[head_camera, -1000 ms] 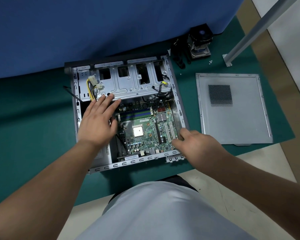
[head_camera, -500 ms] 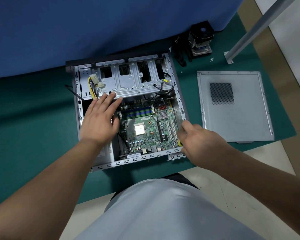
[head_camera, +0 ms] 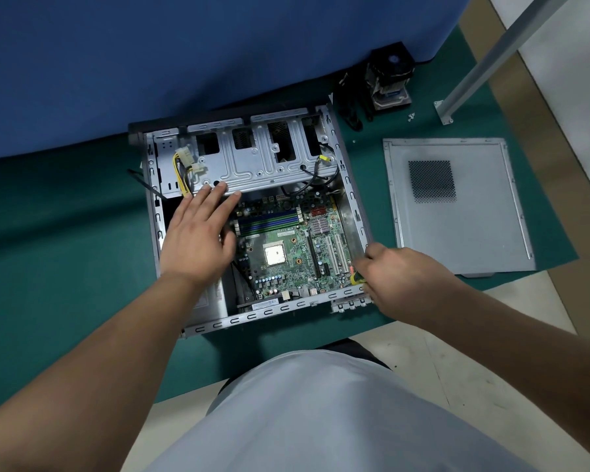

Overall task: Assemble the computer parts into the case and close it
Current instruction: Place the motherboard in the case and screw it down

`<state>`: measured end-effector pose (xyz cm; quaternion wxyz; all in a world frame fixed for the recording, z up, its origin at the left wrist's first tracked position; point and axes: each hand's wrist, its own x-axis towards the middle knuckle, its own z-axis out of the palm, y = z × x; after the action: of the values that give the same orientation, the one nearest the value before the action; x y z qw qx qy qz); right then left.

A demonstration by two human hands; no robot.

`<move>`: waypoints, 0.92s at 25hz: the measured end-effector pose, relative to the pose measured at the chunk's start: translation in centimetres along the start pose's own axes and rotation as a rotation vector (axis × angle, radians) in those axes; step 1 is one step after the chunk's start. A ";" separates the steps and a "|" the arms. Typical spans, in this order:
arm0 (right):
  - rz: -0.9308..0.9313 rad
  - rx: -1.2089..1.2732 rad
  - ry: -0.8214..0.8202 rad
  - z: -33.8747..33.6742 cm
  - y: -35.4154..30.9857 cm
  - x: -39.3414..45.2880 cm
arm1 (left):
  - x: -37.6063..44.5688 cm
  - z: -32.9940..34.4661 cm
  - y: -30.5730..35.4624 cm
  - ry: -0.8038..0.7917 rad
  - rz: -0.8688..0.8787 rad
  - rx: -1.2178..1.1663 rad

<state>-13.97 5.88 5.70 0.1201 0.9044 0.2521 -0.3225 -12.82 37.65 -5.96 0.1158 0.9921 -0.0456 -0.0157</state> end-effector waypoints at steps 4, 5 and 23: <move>0.023 0.043 0.023 0.2 0.0 0.3 | 0.0 -0.1 -0.1 -0.003 0.011 0.005; 0.026 0.053 0.037 0.4 0.0 0.3 | 0.0 -0.1 -0.1 -0.006 0.013 0.000; 0.261 1.647 0.393 1.4 2.6 1.3 | 3.3 -3.9 14.3 -0.519 -0.565 -1.540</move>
<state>-12.50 3.64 3.91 -0.5851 0.7644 -0.1525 -0.2237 -10.61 24.41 1.07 0.7344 0.5761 0.2012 -0.2970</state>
